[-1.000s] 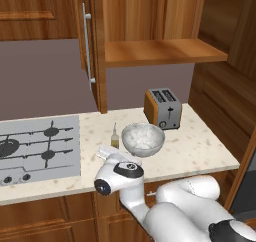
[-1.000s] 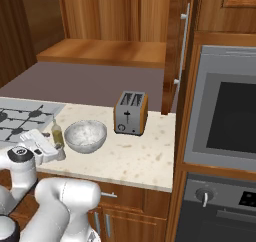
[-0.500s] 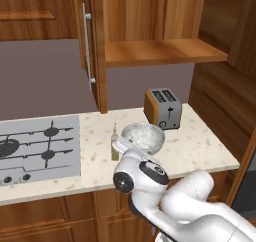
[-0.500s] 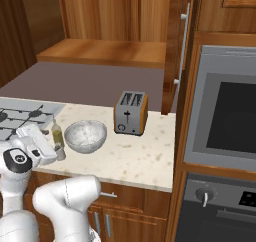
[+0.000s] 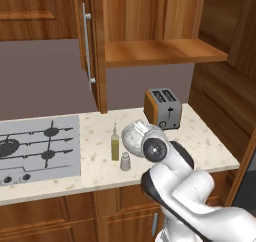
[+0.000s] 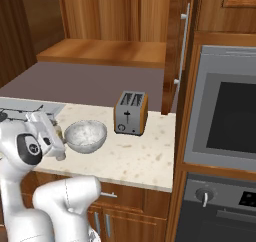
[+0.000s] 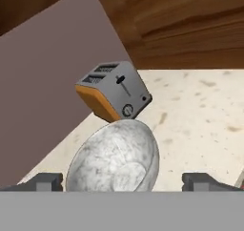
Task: Retrieve the bottle and the shaker from the cabinet and place them next to the mixing bowl on the counter. Then add garlic from the fridge to the mixing bowl.
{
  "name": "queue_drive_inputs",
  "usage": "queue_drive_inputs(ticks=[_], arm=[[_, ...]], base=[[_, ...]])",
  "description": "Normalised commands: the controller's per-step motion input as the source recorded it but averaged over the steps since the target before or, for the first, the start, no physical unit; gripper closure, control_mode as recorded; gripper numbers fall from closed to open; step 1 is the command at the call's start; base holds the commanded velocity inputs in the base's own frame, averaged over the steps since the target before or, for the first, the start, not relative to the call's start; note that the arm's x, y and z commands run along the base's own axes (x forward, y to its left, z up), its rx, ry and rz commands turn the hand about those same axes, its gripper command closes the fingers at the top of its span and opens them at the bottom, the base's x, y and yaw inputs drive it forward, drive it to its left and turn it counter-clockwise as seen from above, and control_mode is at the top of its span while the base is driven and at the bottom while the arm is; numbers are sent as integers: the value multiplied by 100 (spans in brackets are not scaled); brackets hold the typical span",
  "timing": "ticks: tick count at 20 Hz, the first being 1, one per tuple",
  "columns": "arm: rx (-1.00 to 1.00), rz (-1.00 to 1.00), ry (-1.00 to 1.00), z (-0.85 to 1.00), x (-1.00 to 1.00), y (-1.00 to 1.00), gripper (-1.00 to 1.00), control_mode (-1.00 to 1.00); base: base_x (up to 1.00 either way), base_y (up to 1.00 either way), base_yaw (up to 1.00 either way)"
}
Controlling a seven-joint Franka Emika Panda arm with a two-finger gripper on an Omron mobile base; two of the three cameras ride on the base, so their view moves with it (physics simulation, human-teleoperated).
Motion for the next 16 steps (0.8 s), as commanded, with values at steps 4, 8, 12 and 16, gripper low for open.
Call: queue_drive_inputs(ticks=[4, 8, 12, 16], arm=[[8, 0, 19, 9, -4, -29, -100, -100], [11, 0, 21, 0, -19, -41, -100, -100], [11, 0, 15, 0, -14, -44, -100, -100], [7, 0, 7, -9, -10, -39, -100, -100]], base=[[0, 0, 0], [0, 0, 0], [0, 0, 0], [0, 0, 0]])
